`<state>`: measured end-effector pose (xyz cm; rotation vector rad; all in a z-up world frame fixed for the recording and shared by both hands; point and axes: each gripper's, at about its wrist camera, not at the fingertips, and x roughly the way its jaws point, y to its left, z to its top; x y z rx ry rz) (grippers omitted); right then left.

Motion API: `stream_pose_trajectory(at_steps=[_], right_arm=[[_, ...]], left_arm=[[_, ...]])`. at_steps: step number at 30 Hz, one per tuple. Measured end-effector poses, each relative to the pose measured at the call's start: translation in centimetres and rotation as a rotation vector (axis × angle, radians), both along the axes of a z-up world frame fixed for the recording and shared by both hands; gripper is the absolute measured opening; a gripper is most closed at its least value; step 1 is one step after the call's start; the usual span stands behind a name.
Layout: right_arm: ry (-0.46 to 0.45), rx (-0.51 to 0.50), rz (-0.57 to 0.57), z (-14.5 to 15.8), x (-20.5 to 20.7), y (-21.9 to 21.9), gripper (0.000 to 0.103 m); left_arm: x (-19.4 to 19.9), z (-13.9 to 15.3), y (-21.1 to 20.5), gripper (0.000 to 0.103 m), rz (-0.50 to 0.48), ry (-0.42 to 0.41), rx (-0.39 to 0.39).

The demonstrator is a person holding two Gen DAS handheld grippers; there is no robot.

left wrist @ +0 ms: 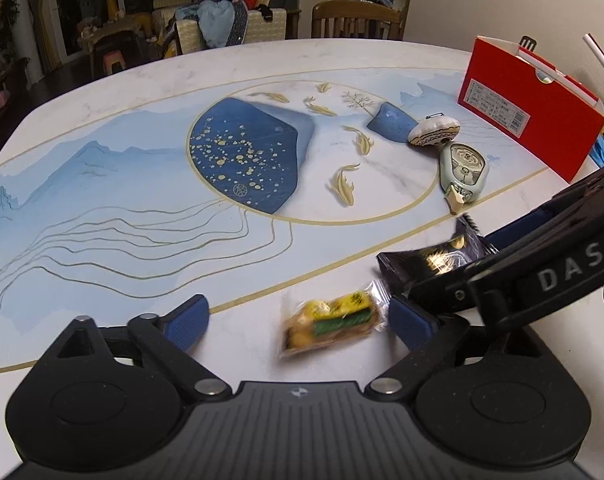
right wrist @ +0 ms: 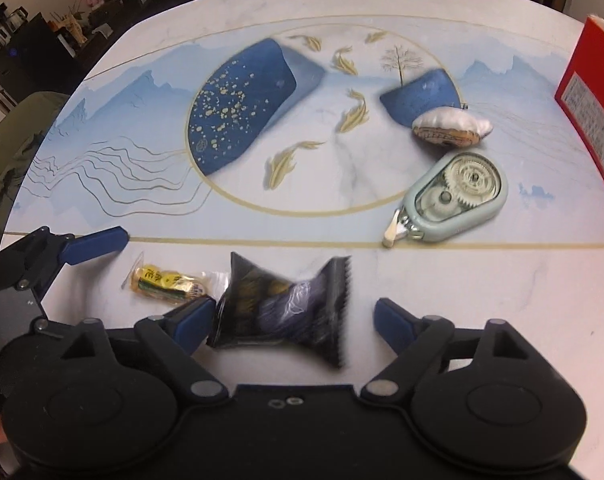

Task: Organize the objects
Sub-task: 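Grasp the yellow snack stick with the left tool while the right tool grasps the black snack bag, then carry the snack stick and black snack bag with both tools into the red shoebox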

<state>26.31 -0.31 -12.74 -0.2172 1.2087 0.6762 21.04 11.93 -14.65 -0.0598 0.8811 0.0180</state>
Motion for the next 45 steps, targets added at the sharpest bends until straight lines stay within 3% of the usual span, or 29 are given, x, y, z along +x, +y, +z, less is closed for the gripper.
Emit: stream_pose_trajectory(at_steps=[1,3,6,11,15,23,30,45], right_arm=[[-0.002,-0.002,0.0,0.0,-0.1,0.0,0.087],[-0.012,-0.008,0.007,0.1,-0.3,0.1,0.081],[-0.035,-0.019,0.014,0.2,-0.6,0.3,0.07],[-0.057,-0.024,0.009,0.4,-1.0,0.2,0.054],[-0.072,-0.026,-0.007,0.4,-1.2,-0.4,0.051],[-0.103,-0.033,-0.035,1.3,-2.6,-2.0,0.049],[-0.116,-0.013,-0.06,3.9,-4.5,-4.7,0.049],[-0.213,0.037,-0.103,10.1,-5.4,-10.6,0.049]], left_arm=[[-0.1,0.1,-0.1,0.087,-0.006,-0.007,0.004],[-0.2,0.3,-0.3,0.068,-0.024,-0.022,0.012],[-0.4,0.4,-0.7,0.054,-0.049,-0.028,0.018],[-0.8,0.5,-0.8,0.037,-0.054,-0.033,0.03],[-1.2,0.6,-0.4,0.024,-0.043,-0.029,0.03],[-2.3,0.9,0.2,0.02,-0.023,-0.015,-0.027],[-3.8,2.4,0.9,0.017,-0.002,-0.019,-0.097],[-5.8,6.9,0.6,0.014,-0.017,-0.127,-0.18]])
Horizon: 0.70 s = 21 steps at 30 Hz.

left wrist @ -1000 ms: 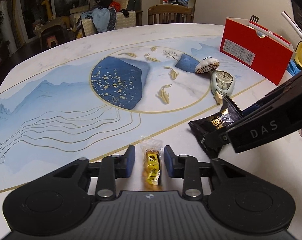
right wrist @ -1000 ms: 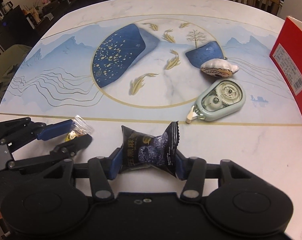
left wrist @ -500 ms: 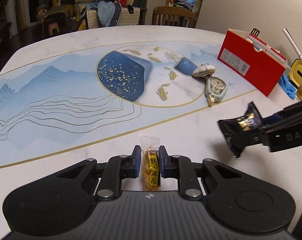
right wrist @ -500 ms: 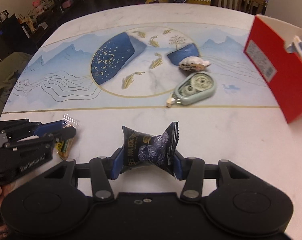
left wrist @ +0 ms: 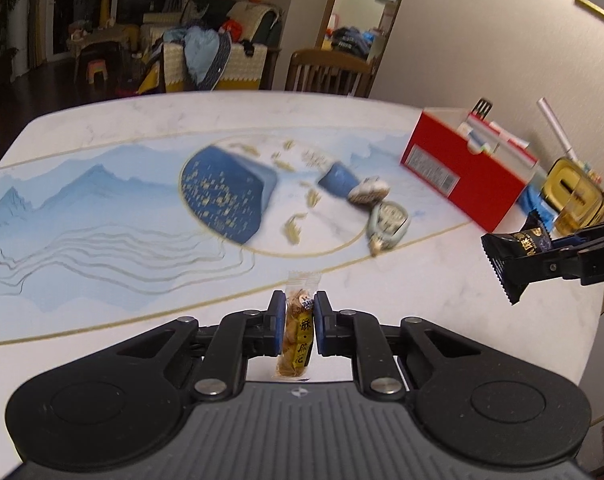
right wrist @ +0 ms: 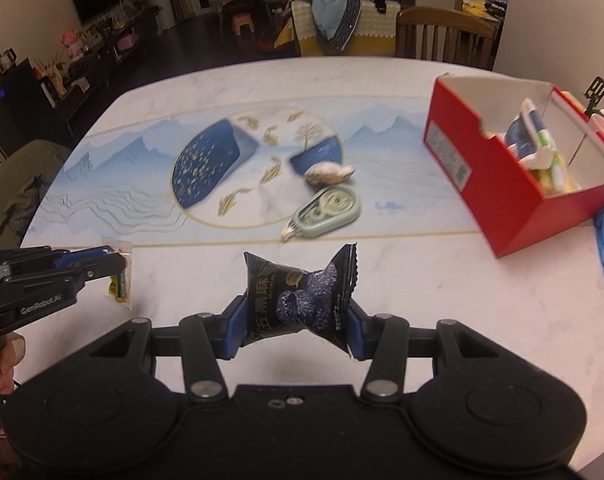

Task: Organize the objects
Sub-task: 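Carry the snack stick and black snack bag with both tools into the red shoebox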

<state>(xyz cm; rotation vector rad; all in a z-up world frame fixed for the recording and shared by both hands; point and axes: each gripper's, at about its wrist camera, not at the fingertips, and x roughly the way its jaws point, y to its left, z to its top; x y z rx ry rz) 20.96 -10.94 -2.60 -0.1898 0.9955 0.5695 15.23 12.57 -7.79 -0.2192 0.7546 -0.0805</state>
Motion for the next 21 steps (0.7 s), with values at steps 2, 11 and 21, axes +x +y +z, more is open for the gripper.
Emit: stream_pose_trajectory(at_steps=[2,11,21], right_arm=[[-0.01,0.006,0.007,0.6,0.5,-0.7,0.049],[-0.022,0.0,0.048,2.6,5.0,-4.7,0.049],[-0.029,-0.002,0.056,3.0,11.8,-10.2,0.049]], left_arm=[[0.1,0.8,-0.4,0.014,0.004,-0.014,-0.007],[3.2,4.8,-4.6,0.014,-0.031,-0.046,-0.03],[10.1,7.7,-11.6,0.014,-0.103,-0.071,-0.039]])
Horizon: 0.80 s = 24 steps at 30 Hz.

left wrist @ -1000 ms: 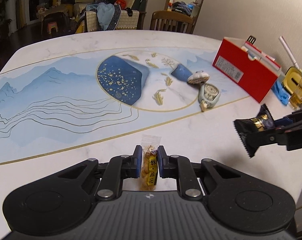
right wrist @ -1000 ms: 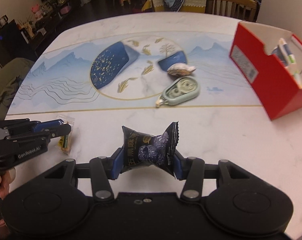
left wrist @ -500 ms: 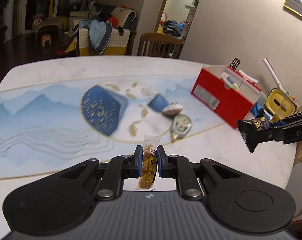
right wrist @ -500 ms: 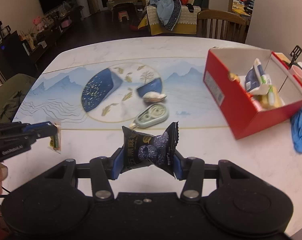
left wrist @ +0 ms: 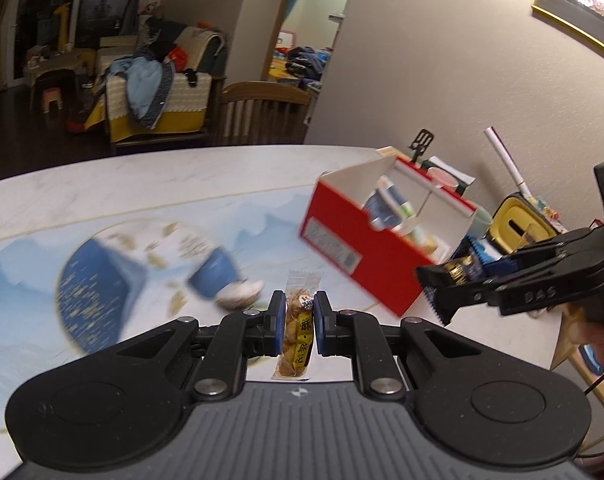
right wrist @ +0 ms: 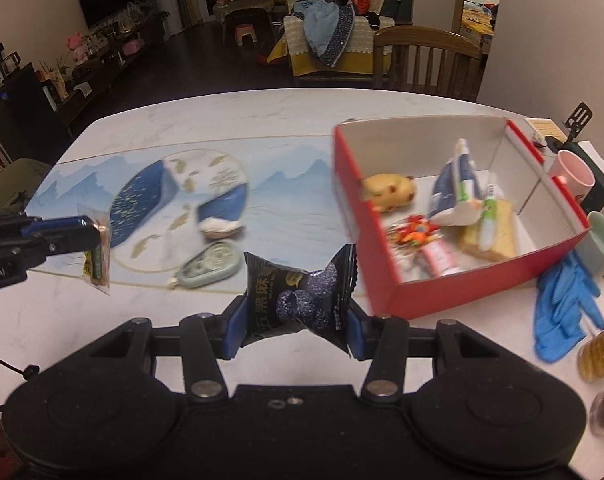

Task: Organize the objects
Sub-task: 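Carry the snack stick and black snack bag with both tools into the red shoebox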

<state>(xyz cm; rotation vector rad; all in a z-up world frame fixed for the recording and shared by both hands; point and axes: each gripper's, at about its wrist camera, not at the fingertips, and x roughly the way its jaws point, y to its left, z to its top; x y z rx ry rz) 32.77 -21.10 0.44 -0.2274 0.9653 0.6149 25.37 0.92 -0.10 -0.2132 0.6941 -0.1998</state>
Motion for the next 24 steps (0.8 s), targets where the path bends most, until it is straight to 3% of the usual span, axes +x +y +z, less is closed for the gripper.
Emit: stream_pose_trajectory(at_steps=[12,20,24], right_arm=[[-0.069,0.018,-0.069,1.0,8.8,-6.4,0.049],[-0.039,0.035,-0.204,-0.1,15.8,-9.9,0.049],[-0.029,0.005,-0.212,-1.3,18.6,-10.7,0.05]], left_arm=[[9.3,2.6,-9.0,0.014,-0.111,-0.039,0.049],[14.7,2.8,-14.4,0.014,-0.161,-0.025,0.085],[17.1,2.1,-16.7,0.014,-0.187,0.001,0.122]])
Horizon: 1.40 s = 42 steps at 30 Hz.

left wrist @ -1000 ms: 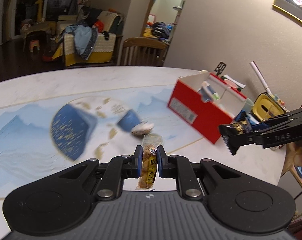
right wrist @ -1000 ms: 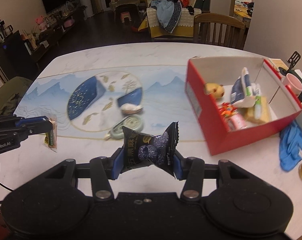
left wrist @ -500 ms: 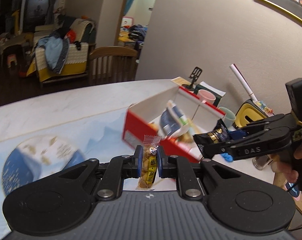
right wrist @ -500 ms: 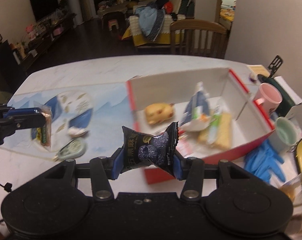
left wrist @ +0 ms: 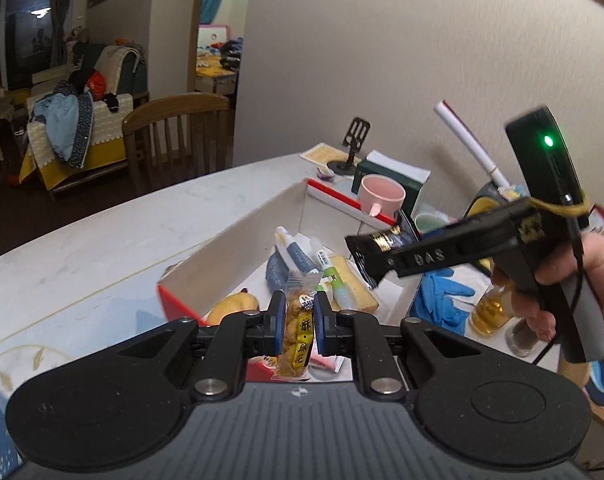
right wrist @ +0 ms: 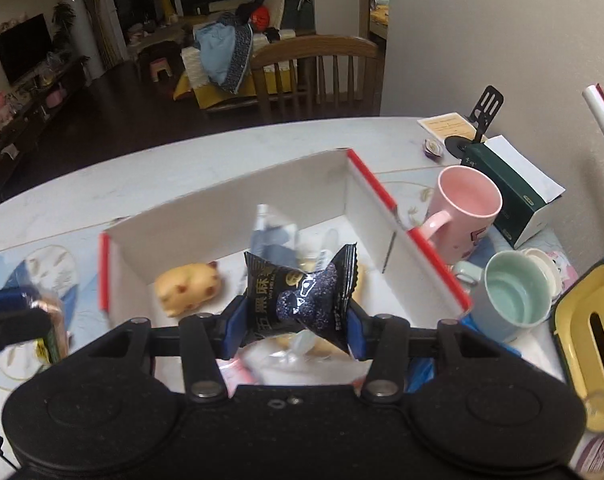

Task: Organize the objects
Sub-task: 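Carry the snack stick and black snack bag with both tools into the red shoebox, then open the left tool to drop the snack stick while the right tool releases the snack bag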

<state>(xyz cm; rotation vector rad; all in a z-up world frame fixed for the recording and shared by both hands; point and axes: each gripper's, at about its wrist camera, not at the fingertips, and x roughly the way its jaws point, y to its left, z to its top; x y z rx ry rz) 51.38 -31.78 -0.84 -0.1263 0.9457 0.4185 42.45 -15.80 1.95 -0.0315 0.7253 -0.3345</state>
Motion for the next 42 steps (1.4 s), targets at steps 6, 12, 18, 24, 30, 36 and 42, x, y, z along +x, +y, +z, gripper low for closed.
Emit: stream_pose_trajectory(at_steps=[6,12,18,24,30,36,42], right_arm=[[0.04,-0.043,-0.005,-2.6,2.8,-0.3,0.05],[0.081,-0.067,0.005,-5.0,4.2,0.0,0.051],[0.094,-0.086,0.032,-6.3,4.5,0.2,0.052],[0.095,-0.074,0.024,-6.6,4.7,-0.2,0.066],[0.092,-0.037,0.036,-5.7,4.4,-0.7,0.079],[0.072,0.0,0.043,-4.5,3.8,-1.2,0.082],[0.069,0.019,0.028,-3.9,3.8,-1.9,0.083]], left_arm=[[3.0,-1.9,-3.9,0.014,-0.051,0.011,0.111],[5.6,-4.4,-6.3,0.014,-0.07,0.066,0.202],[7.3,-6.8,-7.1,0.014,-0.068,0.137,0.259],[8.4,-8.7,-7.3,0.014,-0.054,0.213,0.286],[9.0,-10.0,-7.4,0.014,-0.046,0.27,0.288],[9.4,-10.8,-7.4,0.014,-0.044,0.315,0.279],[9.3,-10.9,-7.7,0.014,-0.051,0.333,0.272]])
